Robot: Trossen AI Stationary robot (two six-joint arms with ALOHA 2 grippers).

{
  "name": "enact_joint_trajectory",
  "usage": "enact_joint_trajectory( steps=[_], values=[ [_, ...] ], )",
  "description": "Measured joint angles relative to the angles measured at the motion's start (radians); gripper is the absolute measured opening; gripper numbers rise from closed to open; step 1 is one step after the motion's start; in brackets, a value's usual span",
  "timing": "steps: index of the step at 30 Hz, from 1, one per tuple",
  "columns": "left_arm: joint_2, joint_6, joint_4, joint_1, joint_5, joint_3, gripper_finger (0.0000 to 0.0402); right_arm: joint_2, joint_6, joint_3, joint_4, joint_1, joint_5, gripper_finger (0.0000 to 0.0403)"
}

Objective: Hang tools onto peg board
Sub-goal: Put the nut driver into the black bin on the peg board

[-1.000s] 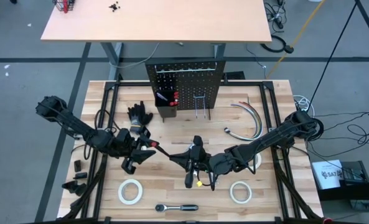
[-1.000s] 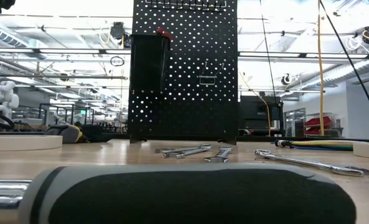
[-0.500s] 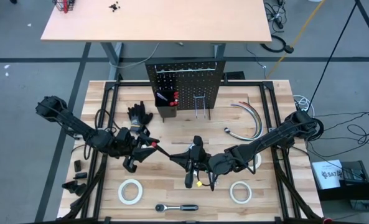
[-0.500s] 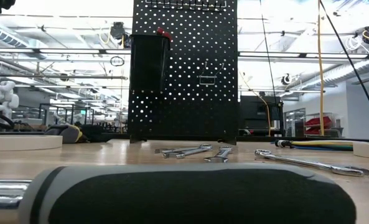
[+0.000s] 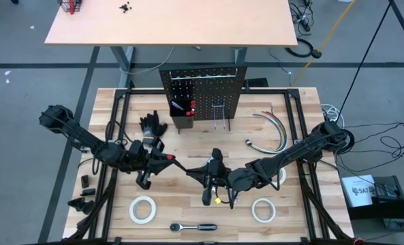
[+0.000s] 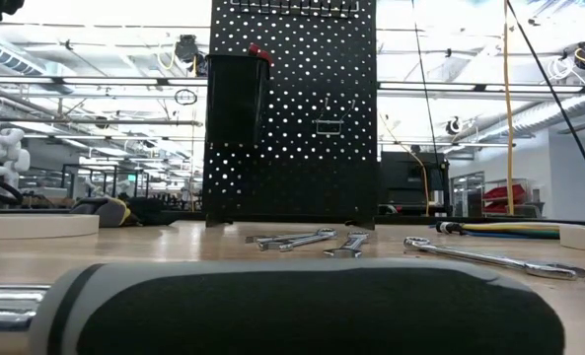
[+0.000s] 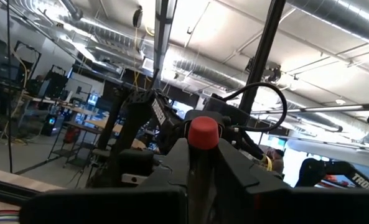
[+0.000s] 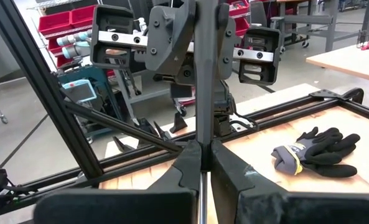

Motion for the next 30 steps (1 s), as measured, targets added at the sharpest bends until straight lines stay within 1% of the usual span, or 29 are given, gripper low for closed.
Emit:
enact_joint_trajectory(
  steps=[7, 11, 14, 19, 23, 25, 30],
  values=[
    [0.0, -0.008, -0.02, 0.0, 0.0, 0.0, 0.0035, 0.0, -0.002, -0.002, -0.007, 0.0, -0.003, 0.0014],
    [0.0, -0.011, -0.024, 0.0, 0.0, 0.0, 0.0035, 0.0, -0.006, -0.002, -0.007, 0.0, -0.006, 0.0036],
    [0.0, -0.011, -0.073, -0.001, 0.001, 0.001, 0.0035, 0.0, -0.004, -0.002, 0.003, 0.0, -0.006, 0.007],
    [0.0, -0.032, -0.116, -0.001, 0.023, 0.0, 0.0035, 0.0, 0.103, -0.002, -0.001, -0.004, -0.016, 0.0138],
    [0.0, -0.061, -0.137, -0.001, 0.025, 0.0, 0.0035, 0.0, 0.168, -0.002, -0.002, -0.026, -0.112, 0.0191],
    [0.0, -0.064, -0.173, -0.001, 0.027, 0.0, 0.0035, 0.0, 0.189, -0.002, -0.001, -0.036, -0.16, 0.0214],
    [0.0, -0.115, -0.254, -0.003, 0.031, 0.0, 0.0035, 0.0, 0.229, -0.002, -0.004, -0.058, -0.207, 0.0259]
  ],
)
